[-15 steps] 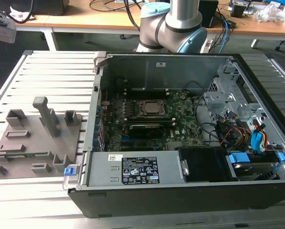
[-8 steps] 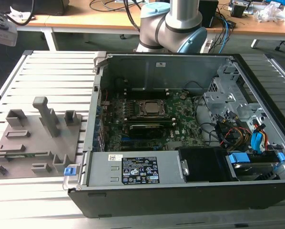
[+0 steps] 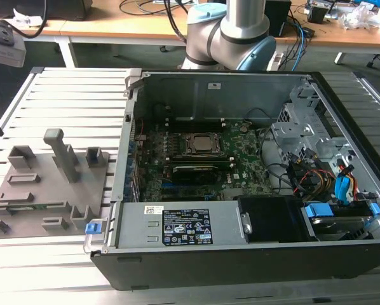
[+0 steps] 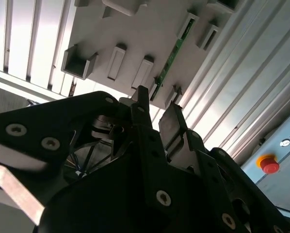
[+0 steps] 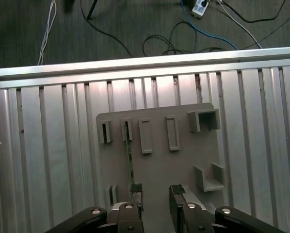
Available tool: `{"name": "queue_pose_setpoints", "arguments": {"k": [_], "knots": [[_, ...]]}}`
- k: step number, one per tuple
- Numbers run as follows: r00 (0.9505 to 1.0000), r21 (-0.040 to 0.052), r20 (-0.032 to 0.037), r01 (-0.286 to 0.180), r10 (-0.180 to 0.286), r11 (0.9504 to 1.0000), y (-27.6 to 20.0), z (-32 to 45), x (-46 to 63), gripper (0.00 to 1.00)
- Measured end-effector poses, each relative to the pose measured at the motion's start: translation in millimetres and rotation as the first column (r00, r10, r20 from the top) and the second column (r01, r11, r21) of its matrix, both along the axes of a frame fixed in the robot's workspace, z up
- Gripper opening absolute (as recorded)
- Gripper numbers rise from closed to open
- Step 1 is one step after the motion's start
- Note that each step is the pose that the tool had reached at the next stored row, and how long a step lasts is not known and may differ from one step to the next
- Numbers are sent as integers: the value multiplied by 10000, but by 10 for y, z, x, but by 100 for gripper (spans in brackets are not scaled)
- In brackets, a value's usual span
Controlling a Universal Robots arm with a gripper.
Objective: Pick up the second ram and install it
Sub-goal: 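Pick up the second ram and move it above second insertion slot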
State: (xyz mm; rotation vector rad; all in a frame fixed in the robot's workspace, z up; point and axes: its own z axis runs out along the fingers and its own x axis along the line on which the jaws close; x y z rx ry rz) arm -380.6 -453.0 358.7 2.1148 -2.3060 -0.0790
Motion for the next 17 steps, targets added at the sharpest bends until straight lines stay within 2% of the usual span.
{"name": "queue_pose_setpoints", "arguments": {"k": [17], "knots": [[10000,0,0,0,0,10000,-31,-201,0,36]]}}
